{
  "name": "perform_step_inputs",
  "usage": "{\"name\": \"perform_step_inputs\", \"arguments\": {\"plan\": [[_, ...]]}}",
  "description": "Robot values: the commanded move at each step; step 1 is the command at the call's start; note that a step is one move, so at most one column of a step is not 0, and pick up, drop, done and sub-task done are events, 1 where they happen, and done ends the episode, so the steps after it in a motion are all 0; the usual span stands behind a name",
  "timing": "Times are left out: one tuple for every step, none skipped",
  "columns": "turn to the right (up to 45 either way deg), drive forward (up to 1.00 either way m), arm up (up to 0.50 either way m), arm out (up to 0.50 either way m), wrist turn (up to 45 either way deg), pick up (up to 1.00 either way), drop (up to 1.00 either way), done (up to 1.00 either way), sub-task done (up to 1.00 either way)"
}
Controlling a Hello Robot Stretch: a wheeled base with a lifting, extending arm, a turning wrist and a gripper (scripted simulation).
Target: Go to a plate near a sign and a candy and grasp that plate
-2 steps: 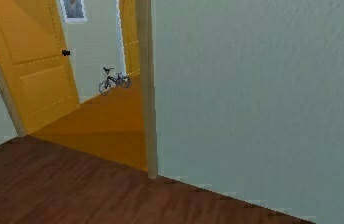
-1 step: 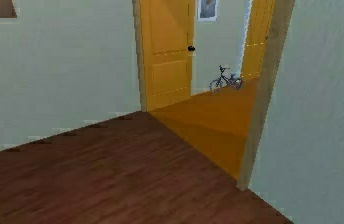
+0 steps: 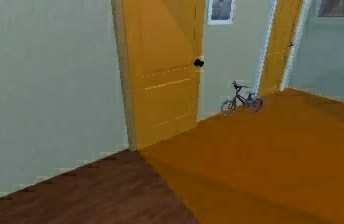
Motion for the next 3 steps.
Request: {"name": "perform_step_inputs", "arguments": {"plan": [[0.0,0.45,0.00,0.00,0.0,0.00,0.00,0.00,0.00],[36.0,0.00,0.00,0.00,0.0,0.00,0.00,0.00,0.00],[0.0,1.00,0.00,0.00,0.0,0.00,0.00,0.00,0.00]]}}
